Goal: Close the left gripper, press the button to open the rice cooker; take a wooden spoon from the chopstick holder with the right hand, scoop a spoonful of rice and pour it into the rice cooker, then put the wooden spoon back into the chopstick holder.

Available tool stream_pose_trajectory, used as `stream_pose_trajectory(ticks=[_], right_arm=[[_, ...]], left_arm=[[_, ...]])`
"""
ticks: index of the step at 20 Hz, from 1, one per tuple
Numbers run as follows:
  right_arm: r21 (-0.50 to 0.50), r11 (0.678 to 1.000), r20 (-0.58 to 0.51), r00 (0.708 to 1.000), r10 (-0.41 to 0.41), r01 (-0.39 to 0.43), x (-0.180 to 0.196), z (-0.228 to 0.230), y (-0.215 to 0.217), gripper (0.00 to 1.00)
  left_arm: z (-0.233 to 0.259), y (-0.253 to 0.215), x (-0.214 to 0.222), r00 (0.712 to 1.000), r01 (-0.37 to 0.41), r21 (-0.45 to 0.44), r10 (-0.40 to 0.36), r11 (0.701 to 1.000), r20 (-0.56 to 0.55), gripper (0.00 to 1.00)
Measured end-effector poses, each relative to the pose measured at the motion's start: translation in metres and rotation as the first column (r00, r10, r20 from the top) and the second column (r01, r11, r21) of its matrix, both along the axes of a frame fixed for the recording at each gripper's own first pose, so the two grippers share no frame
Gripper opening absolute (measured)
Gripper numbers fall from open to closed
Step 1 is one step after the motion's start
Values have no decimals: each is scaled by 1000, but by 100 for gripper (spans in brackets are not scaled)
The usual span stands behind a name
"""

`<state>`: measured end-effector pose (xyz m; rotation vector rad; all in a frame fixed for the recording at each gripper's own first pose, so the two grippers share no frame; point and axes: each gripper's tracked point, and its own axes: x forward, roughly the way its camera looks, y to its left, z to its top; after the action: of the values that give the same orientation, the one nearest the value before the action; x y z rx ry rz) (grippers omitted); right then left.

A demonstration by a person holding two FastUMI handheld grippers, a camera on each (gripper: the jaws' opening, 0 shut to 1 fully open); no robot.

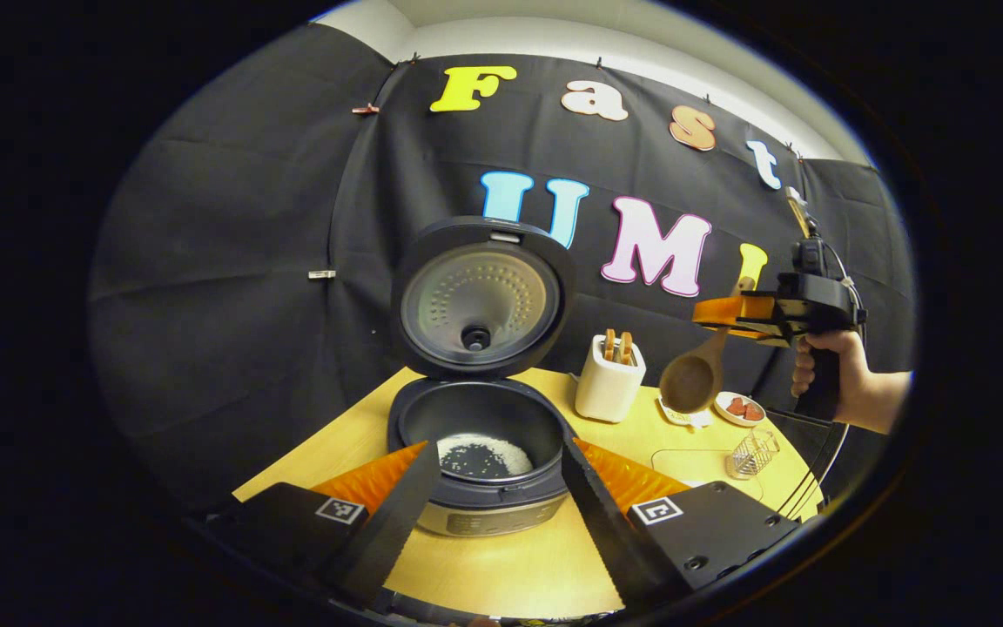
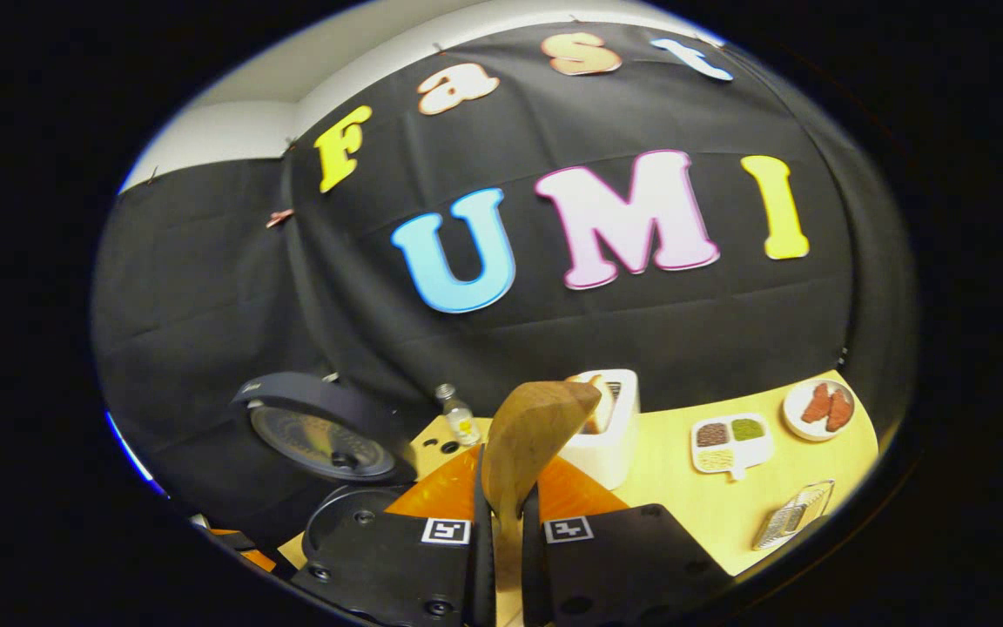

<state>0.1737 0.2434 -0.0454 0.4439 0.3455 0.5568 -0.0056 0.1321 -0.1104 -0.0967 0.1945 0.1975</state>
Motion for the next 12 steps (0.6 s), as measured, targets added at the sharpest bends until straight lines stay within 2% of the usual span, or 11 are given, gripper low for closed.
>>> stream_pose_trajectory(ticks=[2,6,9,12], right_arm=[[5,998,-9,998,-61,61,15,-4,-41,16],[-2,984,-98,980,-175,176,38,-46,-117,16],[-57,966,-116,960,-255,250,54,-81,-174,16],[-120,943,-172,928,-329,312,62,-126,-224,16]], left_arm=[[1,-8,8,1000,1,-6,-1,1000,0,96],[-4,-17,20,1000,-20,-59,19,998,-13,96],[-4,-23,24,999,-41,-46,40,998,-24,96],[-7,-34,29,998,-54,-53,52,997,-38,95]])
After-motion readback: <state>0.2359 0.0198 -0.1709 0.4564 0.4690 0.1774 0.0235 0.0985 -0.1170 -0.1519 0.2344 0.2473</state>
